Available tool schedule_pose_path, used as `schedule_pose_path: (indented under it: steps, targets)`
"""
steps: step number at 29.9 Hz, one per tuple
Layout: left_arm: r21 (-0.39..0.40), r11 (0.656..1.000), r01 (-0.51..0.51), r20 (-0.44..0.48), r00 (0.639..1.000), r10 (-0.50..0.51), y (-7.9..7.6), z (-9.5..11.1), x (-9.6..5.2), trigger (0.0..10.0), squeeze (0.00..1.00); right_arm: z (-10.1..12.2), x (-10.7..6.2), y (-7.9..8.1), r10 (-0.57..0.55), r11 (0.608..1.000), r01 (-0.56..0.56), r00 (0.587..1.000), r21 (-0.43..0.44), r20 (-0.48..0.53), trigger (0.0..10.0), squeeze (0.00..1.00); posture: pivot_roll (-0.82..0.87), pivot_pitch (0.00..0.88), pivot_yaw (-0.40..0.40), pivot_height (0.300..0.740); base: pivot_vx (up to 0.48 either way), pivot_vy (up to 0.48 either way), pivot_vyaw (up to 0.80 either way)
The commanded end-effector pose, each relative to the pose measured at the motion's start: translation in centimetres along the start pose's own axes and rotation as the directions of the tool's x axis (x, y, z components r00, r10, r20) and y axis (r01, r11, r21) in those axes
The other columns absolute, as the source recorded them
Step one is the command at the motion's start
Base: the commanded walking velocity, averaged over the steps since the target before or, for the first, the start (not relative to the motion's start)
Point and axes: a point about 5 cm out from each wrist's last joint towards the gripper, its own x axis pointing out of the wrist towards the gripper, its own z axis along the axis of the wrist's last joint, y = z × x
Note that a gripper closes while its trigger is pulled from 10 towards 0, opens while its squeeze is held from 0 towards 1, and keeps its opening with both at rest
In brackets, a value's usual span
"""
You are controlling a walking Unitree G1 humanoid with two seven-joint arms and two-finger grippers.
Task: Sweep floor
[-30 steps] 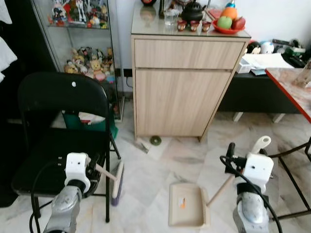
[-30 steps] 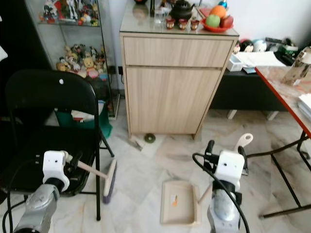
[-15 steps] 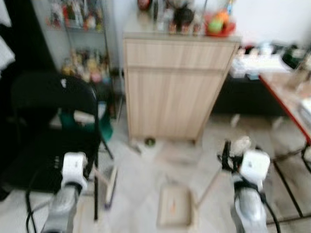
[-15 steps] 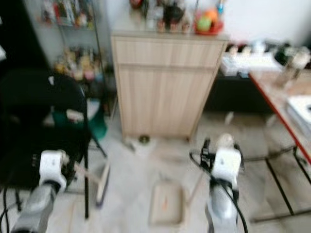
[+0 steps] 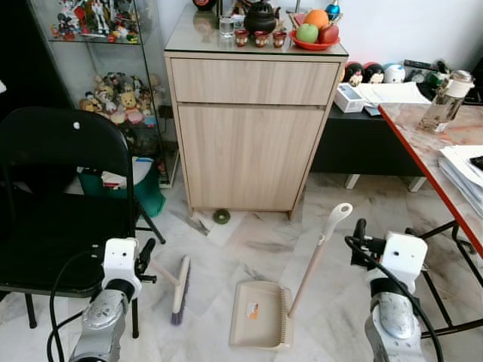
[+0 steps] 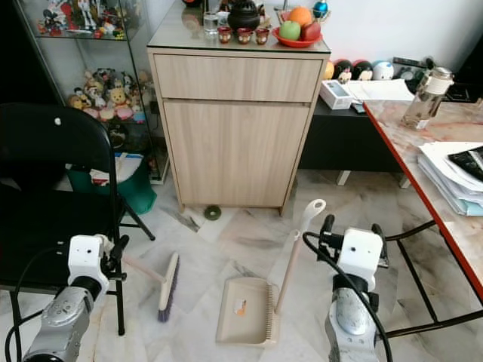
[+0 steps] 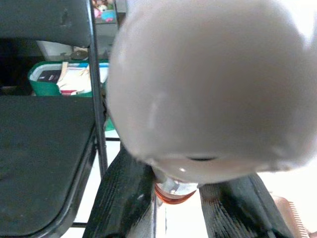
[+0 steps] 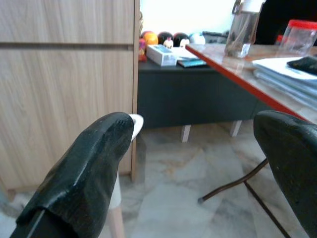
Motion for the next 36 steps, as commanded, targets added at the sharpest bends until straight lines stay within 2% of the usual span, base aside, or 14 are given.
schedule_pose_path:
  steps: [1, 7, 13, 14, 15, 22, 28, 31, 32, 34, 36]
  targets:
    - [0.0, 1.0, -0.005, 0.006, 1.0, 0.005, 0.1, 0.2, 0.1, 10.0, 0.0, -0.4, 0.2, -0.5, -0.023, 1.0, 0.023, 0.999, 0.002, -0.034, 10.0, 1.0, -0.08, 0.053, -0.054, 0.74, 0.0, 0.0, 0.0]
    - [0.004, 1.0, 0.001, 0.005, 1.0, -0.001, 0.1, 0.2, 0.1, 10.0, 0.0, -1.0, 0.8, -0.3, -0.032, 0.999, 0.034, 0.994, 0.016, -0.101, 10.0, 1.0, -0.09, 0.055, -0.052, 0.74, 0.0, 0.0, 0.0]
    - [0.005, 1.0, 0.005, 0.005, 1.0, -0.005, 0.0, 0.2, 0.2, 10.0, 0.0, -1.5, 1.9, 0.2, -0.012, 1.0, 0.01, 0.987, -0.012, -0.16, 10.0, 1.0, -0.09, 0.055, -0.049, 0.74, 0.0, 0.0, 0.0]
    - [0.005, 1.0, 0.006, 0.004, 1.0, -0.006, -0.1, 0.2, 0.2, 10.0, 0.0, -1.6, 2.1, 0.3, -0.011, 1.0, 0.009, 0.986, -0.011, -0.167, 10.0, 0.93, -0.09, 0.055, -0.048, 0.74, 0.0, 0.0, 0.0]
    - [0.005, 1.0, 0.007, 0.004, 1.0, -0.007, -0.1, 0.2, 0.2, 10.0, 0.0, -1.6, 2.3, 0.4, -0.008, 1.0, 0.008, 0.986, -0.002, -0.169, 10.0, 0.0, -0.09, 0.055, -0.047, 0.74, 0.0, 0.0, 0.0]
    - [0.006, 1.0, 0.006, 0.007, 1.0, -0.006, 0.0, 0.3, 0.2, 10.0, 0.0, -0.9, 2.8, 1.0, 0.037, 0.999, -0.035, 0.991, 0.023, -0.131, 10.0, 0.0, -0.09, 0.057, -0.047, 0.74, 0.0, 0.0, 0.0]
    - [0.006, 1.0, 0.004, 0.006, 1.0, -0.004, 0.0, 0.2, 0.2, 10.0, 0.0, -1.4, 2.2, 1.5, 0.075, 0.997, -0.073, 0.987, 0.022, -0.139, 10.0, 0.0, -0.09, 0.057, -0.047, 0.74, 0.0, 0.0, 0.0]
    - [0.005, 1.0, 0.003, 0.007, 1.0, -0.003, 0.0, 0.2, 0.1, 10.0, 0.0, -1.1, 2.0, 2.0, 0.133, 0.991, -0.132, 0.986, 0.01, -0.101, 10.0, 0.0, -0.09, 0.059, -0.046, 0.74, 0.0, 0.0, 0.0]
    - [0.004, 1.0, 0.002, 0.008, 1.0, -0.002, 0.0, 0.2, 0.1, 10.0, 0.0, -0.5, 1.9, 2.4, 0.165, 0.986, -0.166, 0.984, -0.008, -0.062, 10.0, 0.0, -0.09, 0.058, -0.047, 0.74, 0.0, 0.0, 0.0]
    - [-0.003, 1.0, 0.002, 0.014, 1.0, -0.002, 0.0, 0.3, 0.1, 10.0, 0.0, 0.4, 1.8, 2.8, 0.186, 0.982, -0.186, 0.982, -0.026, -0.004, 10.0, 0.0, -0.09, 0.058, -0.047, 0.74, 0.0, 0.0, 0.0]
    - [-0.005, 1.0, 0.002, 0.015, 1.0, -0.002, 0.0, 0.3, 0.1, 10.0, 0.0, 0.5, 1.8, 2.8, 0.187, 0.982, -0.186, 0.982, -0.028, 0.004, 10.0, 0.0, -0.09, 0.058, -0.047, 0.74, 0.0, 0.0, 0.0]
